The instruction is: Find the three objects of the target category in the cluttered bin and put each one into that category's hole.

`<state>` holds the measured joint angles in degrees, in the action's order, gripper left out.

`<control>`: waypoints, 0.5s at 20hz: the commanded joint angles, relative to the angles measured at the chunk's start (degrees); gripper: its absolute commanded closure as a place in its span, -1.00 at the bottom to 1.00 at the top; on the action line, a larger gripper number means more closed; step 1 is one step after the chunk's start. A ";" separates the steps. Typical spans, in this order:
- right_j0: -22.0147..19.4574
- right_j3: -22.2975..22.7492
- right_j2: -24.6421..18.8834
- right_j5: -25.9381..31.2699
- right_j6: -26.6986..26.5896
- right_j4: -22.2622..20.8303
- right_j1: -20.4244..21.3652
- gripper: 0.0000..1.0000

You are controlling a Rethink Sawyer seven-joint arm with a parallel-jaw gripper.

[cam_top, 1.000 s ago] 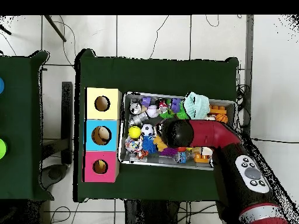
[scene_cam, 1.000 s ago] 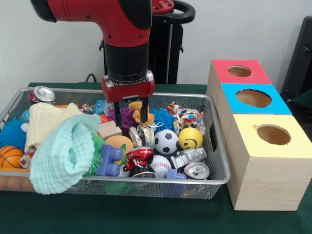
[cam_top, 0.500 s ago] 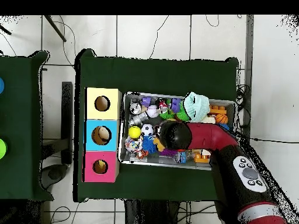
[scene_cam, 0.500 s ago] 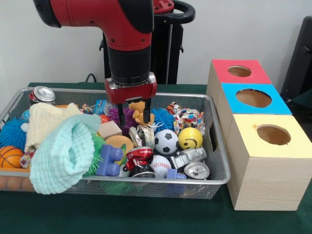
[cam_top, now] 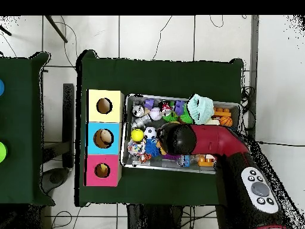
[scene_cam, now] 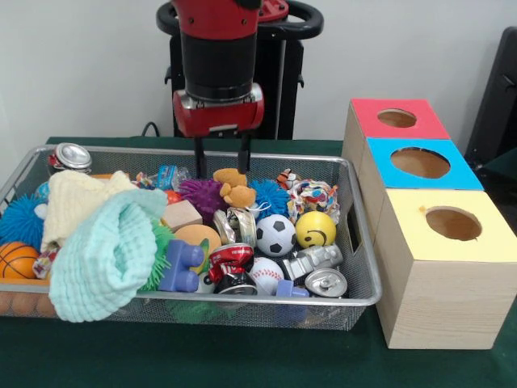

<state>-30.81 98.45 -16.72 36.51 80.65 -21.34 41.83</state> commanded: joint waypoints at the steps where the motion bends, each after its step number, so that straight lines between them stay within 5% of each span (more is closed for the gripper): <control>1: 3.33 -3.84 0.13 12.65 4.74 3.03 4.41 -1.00; 10: 4.94 5.65 1.81 -1.54 10.82 1.71 1.00 -1.00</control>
<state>-26.23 98.24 -16.02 40.93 80.65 -20.08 45.83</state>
